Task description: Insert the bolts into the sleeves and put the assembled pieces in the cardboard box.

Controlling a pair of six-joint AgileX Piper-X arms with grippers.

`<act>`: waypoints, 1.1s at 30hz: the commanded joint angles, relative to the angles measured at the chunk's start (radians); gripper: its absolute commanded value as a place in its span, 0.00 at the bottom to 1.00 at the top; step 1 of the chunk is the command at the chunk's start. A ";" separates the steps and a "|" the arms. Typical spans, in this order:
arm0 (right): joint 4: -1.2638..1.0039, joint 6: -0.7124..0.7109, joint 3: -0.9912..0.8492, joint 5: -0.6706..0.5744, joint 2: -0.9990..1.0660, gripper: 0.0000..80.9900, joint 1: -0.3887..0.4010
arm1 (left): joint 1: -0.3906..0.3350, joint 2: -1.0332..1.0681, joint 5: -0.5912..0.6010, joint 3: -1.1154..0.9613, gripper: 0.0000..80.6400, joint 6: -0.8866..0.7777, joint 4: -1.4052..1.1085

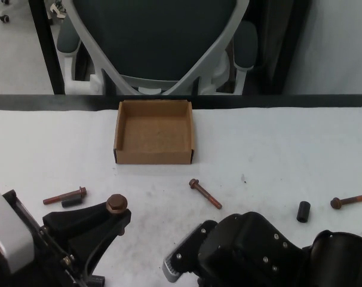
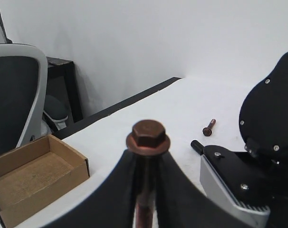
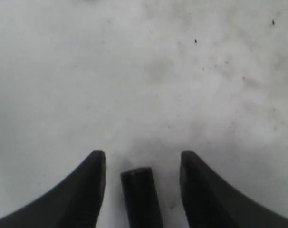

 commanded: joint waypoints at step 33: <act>0.019 0.021 -0.020 -0.028 0.116 0.22 -0.004 | 0.002 -0.012 0.038 -0.002 0.01 -0.008 -0.016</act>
